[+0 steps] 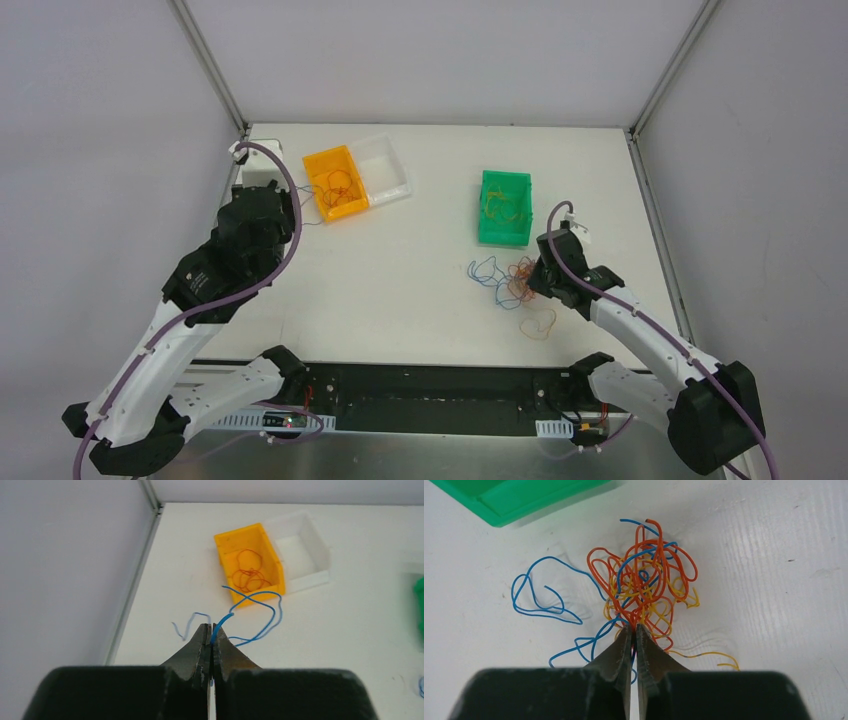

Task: Untangle the cables

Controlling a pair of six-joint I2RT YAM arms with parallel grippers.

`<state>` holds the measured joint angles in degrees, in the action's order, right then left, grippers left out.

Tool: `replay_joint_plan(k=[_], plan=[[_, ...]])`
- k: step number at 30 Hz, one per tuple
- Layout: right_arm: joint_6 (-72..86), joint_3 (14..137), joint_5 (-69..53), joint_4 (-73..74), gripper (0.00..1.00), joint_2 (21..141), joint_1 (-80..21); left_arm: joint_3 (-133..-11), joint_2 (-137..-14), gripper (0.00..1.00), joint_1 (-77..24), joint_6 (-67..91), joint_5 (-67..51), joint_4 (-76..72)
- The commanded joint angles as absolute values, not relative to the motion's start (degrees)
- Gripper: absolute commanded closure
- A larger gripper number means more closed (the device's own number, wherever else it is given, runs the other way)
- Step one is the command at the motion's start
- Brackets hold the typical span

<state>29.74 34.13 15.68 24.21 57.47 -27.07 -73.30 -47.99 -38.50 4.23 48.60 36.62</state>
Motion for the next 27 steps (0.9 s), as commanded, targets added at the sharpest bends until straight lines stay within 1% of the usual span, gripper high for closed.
replay_joint_plan(k=[1,3,4,5,6,7,8,9,12,16,21,27], plan=[[27.34,35.79,9.77,22.34,0.93,55.99,-26.89,-73.19,-48.53,1.00,-38.06,7.21,35.13,35.33],[26.51,36.29,7.58,22.05,0.87,55.99,-26.84,-73.67,-49.38,1.00,-38.06,7.25,32.86,35.38],[26.19,36.54,6.72,21.99,0.81,55.99,-26.89,-73.84,-49.70,1.00,-38.06,7.29,31.90,35.34],[25.86,36.90,6.13,21.98,0.65,55.98,-26.86,-74.14,-50.03,1.00,-38.06,7.44,31.29,35.27],[25.69,37.18,5.86,22.06,0.47,55.79,-26.82,-74.44,-50.47,1.00,-38.06,7.57,30.75,35.16],[25.67,37.34,5.86,22.20,0.32,55.54,-26.84,-74.63,-50.98,1.00,-38.01,7.71,30.21,34.77],[25.65,37.54,5.89,22.22,0.22,55.29,-26.84,-74.81,-51.60,1.00,-38.05,7.80,29.42,34.35],[25.54,37.68,5.77,22.25,0.16,54.97,-26.89,-75.08,-52.45,1.00,-38.06,7.82,28.37,34.02],[24.80,38.31,5.42,22.37,0.11,53.99,-26.86,-76.13,-54.76,1.00,-38.03,8.02,25.62,33.30],[24.13,39.00,5.58,24.01,0.10,52.06,-26.89,-77.47,-57.35,1.00,-38.06,8.13,24.71,32.09],[25.03,37.69,8.56,24.71,0.09,48.80,-26.83,-78.66,-61.53,1.00,-38.06,6.59,26.13,28.37],[26.08,35.22,10.22,24.31,0.09,44.58,-26.88,-86.97,-69.39,1.00,-38.05,4.63,26.89,27.60]])
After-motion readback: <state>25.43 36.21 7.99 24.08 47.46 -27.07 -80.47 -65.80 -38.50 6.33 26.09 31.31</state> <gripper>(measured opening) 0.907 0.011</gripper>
